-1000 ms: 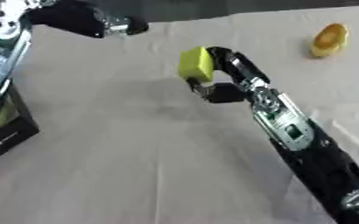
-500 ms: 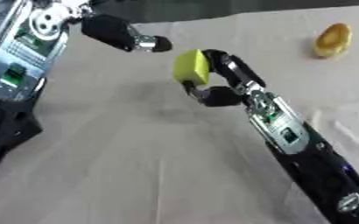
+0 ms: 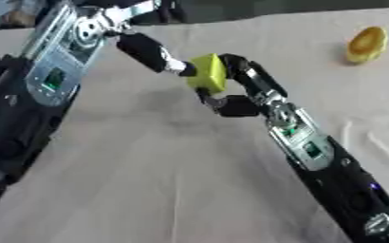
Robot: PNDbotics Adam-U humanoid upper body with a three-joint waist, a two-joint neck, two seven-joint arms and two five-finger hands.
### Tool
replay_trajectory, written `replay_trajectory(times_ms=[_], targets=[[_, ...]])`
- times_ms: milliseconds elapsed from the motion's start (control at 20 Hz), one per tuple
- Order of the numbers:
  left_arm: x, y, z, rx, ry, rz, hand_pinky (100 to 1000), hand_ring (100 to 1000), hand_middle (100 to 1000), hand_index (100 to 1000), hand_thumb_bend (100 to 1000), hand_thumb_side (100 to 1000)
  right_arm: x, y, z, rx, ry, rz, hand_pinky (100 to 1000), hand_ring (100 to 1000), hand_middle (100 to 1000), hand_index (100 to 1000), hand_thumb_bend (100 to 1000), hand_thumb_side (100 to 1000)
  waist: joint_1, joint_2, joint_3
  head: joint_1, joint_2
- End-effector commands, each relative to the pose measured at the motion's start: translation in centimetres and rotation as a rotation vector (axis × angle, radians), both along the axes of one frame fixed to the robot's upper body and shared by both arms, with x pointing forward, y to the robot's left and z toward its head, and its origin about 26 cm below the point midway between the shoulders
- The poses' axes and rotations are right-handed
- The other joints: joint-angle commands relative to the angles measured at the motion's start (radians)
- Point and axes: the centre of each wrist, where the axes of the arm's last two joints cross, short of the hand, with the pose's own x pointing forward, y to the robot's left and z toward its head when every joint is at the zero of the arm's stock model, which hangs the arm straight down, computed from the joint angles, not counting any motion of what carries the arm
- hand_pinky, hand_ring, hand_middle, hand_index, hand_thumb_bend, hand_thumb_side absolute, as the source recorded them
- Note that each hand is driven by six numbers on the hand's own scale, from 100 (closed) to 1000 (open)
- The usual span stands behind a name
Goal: Pick up the objects with one hand, pass them to the other hand, and then place them into the box on the other side of the table.
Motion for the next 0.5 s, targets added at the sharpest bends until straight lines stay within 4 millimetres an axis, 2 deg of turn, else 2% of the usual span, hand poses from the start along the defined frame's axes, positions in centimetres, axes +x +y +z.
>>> replay_trajectory(times_ms=[50, 500], targets=[[0.1, -0.2, 0.8, 0.029, -0.02, -0.005, 849, 822, 804, 837, 654, 435, -0.1, 0.6, 1.0, 0.008, -0.036, 0.022, 825, 706, 479, 616, 100, 100, 0.009, -0.039, 0.0, 0.002, -0.002], [0.9, -0.9, -0.6, 0.101, -0.002, -0.009, 851, 825, 807, 837, 627, 387, -0.3, 1.3, 1.5, 0.011, -0.06, 0.062, 825, 705, 479, 616, 100, 100, 0.01, -0.038, -0.003, -0.003, -0.002]])
